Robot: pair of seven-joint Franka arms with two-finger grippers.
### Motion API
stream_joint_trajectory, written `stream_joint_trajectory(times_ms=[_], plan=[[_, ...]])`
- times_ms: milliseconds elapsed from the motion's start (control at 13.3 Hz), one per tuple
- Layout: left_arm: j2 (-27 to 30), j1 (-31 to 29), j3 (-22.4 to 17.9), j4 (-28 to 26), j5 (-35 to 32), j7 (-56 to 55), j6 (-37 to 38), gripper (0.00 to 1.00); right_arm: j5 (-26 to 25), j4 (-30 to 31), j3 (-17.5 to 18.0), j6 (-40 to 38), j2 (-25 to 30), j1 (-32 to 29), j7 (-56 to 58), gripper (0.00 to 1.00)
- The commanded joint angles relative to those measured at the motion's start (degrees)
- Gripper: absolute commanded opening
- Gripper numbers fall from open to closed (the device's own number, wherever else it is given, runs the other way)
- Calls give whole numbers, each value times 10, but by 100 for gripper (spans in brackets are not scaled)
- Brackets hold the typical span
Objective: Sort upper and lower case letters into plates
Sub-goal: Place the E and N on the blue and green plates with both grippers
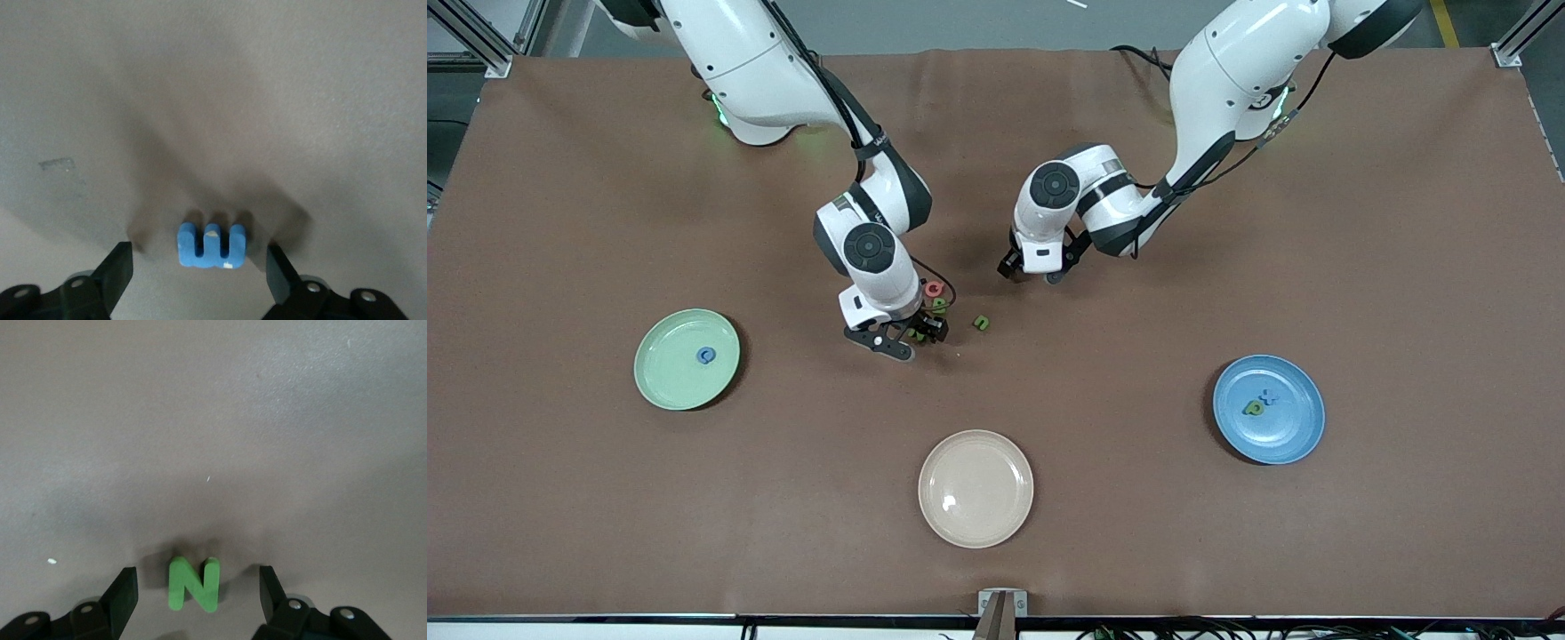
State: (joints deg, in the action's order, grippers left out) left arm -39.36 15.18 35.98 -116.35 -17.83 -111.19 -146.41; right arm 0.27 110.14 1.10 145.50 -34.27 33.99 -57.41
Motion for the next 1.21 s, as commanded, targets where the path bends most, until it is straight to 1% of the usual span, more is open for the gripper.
stream_joint_trajectory(times_ms=[0,75,151,301,377,452,527,603,678,753,829,904,1055,1130], plan=[[0,-1,-11,2,-13,-13,-3,70,4,-9,2,-1,-10,-2,-4,67],[-2,0,-12,3,-13,-13,-3,62,4,-9,2,-1,-10,-1,-4,60],[-1,2,-15,3,-13,-13,-3,50,4,-9,2,-1,-10,-1,-4,54],[2,-3,-16,2,-14,-13,1,20,4,-9,2,-1,-10,5,-4,42],[3,-7,-16,2,-14,-12,2,8,3,-9,2,-1,-10,6,-3,36],[7,-9,-16,3,-14,-10,3,0,2,-9,2,-2,-10,7,-3,29],[20,-11,-19,3,-13,-8,7,0,2,-9,2,-4,-9,6,-2,23],[43,-20,-30,9,-14,-5,31,0,2,-9,2,-5,-8,2,2,20],[59,-30,-36,27,-19,4,69,0,2,-9,2,-10,0,1,3,17],[64,-53,-36,50,-27,29,112,0,2,-8,2,-18,16,-2,5,17],[67,-79,-35,69,-34,58,143,0,2,-9,1,-52,40,-6,7,17],[69,-104,-35,87,-35,92,163,0,1,-9,1,-93,64,-15,34,17],[75,-174,-35,115,-37,193,185,0,1,-7,1,-186,123,-58,135,17],[75,-210,-35,125,-37,245,189,0,1,-4,1,-217,147,-83,183,17]])
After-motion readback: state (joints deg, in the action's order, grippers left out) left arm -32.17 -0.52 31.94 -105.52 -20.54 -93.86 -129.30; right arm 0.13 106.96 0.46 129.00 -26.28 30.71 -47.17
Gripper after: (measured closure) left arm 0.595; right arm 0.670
